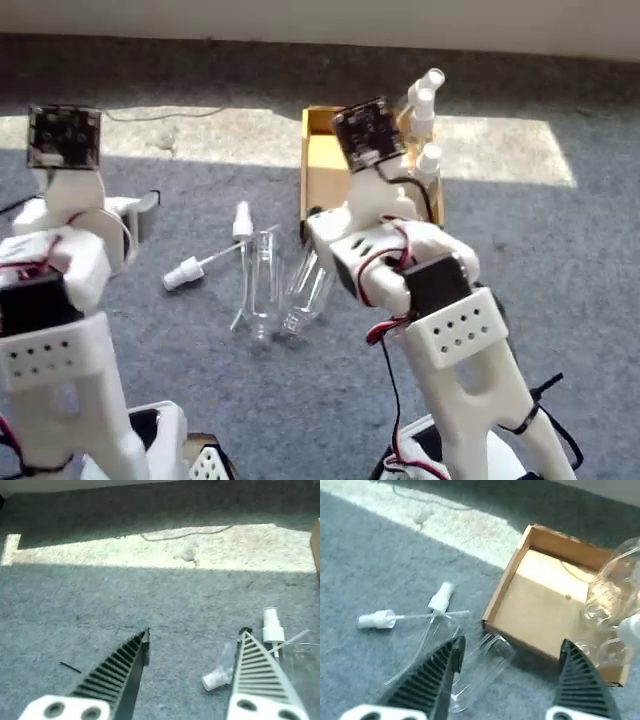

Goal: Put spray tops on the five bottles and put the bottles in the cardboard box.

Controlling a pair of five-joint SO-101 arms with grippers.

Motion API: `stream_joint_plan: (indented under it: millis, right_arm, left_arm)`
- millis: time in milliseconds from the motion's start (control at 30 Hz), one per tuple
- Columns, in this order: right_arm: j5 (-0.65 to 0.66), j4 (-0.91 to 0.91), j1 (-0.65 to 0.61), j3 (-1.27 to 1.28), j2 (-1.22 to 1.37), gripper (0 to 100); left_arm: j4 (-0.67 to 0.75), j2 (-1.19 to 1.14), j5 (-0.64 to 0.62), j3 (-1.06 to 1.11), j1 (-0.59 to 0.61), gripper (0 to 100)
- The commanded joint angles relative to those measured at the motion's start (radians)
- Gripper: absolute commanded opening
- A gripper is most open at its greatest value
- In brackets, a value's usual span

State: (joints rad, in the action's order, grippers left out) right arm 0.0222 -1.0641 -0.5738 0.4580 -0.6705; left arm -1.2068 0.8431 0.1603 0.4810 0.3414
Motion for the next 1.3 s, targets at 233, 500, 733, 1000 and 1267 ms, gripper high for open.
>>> stream_joint_plan:
  millis: [233, 500, 733, 1000, 1267]
  right_arm:
    - [-0.233, -0.021, -0.137, 0.054, 0.223, 25.3]
    - [-0.265, -0.058, -0.171, -0.042, 0.455, 25.3]
    - [-0.374, 0.002, -0.163, -0.061, 0.529, 25.3]
    - [-0.376, 0.087, -0.142, -0.064, 0.638, 25.3]
    - [-0.376, 0.076, -0.087, -0.058, 0.673, 23.3]
  left_arm:
    - [-0.083, -0.702, 0.264, -0.585, 0.36, 26]
    - [0.106, -0.941, 0.334, -0.648, 0.59, 26]
    - [0.124, -1.067, 0.387, -0.65, 0.602, 26]
    - [0.193, -1.107, 0.387, -0.65, 0.634, 26]
    - [0.193, -1.107, 0.387, -0.648, 0.633, 26]
